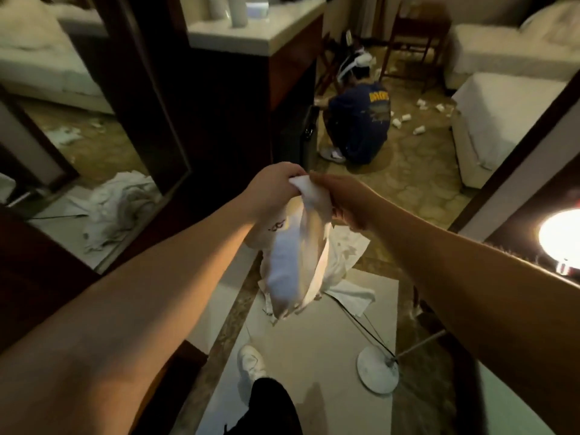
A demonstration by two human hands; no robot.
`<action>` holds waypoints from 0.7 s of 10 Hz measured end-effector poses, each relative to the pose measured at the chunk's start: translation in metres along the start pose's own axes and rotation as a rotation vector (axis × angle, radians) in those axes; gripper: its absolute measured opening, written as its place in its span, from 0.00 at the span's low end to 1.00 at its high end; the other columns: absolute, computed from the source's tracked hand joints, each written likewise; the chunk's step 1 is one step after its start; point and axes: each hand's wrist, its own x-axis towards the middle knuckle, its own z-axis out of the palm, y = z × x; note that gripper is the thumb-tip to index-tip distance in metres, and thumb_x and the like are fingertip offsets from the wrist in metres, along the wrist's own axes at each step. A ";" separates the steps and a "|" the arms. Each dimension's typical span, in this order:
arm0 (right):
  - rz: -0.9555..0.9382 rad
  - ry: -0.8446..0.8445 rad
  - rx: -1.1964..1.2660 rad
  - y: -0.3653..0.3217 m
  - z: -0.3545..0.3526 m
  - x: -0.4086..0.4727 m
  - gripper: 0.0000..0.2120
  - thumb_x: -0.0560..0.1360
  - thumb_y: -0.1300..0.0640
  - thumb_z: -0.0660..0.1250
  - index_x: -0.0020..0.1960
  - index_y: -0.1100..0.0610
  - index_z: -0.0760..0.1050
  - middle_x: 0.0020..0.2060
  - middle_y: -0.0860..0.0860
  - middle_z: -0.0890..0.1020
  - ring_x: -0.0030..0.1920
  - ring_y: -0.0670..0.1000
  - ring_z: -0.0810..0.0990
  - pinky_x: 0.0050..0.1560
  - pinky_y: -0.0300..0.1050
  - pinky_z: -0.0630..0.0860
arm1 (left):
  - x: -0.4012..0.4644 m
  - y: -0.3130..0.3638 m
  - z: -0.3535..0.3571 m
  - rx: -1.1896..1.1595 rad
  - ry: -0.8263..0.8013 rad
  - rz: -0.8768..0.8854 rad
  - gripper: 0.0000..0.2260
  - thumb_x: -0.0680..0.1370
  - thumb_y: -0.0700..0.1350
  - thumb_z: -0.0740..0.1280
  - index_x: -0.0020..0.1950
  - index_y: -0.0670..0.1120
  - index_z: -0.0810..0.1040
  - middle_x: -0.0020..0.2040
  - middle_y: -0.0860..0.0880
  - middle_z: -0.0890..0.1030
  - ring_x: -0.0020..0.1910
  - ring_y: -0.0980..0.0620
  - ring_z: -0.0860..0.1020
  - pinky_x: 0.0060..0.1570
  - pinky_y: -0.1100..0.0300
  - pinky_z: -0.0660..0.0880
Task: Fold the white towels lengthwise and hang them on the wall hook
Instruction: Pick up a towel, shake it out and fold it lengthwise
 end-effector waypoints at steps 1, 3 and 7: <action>-0.091 0.045 -0.119 -0.034 0.026 -0.044 0.29 0.65 0.34 0.76 0.57 0.52 0.82 0.52 0.54 0.86 0.51 0.54 0.85 0.55 0.52 0.81 | -0.046 0.020 -0.038 0.114 0.283 -0.302 0.21 0.80 0.35 0.63 0.65 0.59 0.80 0.52 0.59 0.83 0.51 0.63 0.79 0.48 0.73 0.67; -0.298 -0.117 -0.025 -0.082 0.067 -0.113 0.09 0.75 0.53 0.72 0.54 0.55 0.83 0.51 0.58 0.86 0.49 0.54 0.85 0.50 0.48 0.80 | -0.118 0.046 -0.105 -0.165 0.288 -0.137 0.10 0.75 0.53 0.70 0.49 0.49 0.75 0.45 0.52 0.78 0.42 0.51 0.78 0.40 0.56 0.74; -0.320 -0.237 0.135 -0.093 0.178 -0.266 0.07 0.80 0.63 0.65 0.57 0.56 0.78 0.49 0.53 0.85 0.43 0.49 0.85 0.44 0.46 0.83 | -0.313 0.040 -0.185 -0.488 0.219 -0.235 0.11 0.64 0.56 0.73 0.45 0.61 0.84 0.44 0.55 0.86 0.43 0.56 0.84 0.45 0.54 0.79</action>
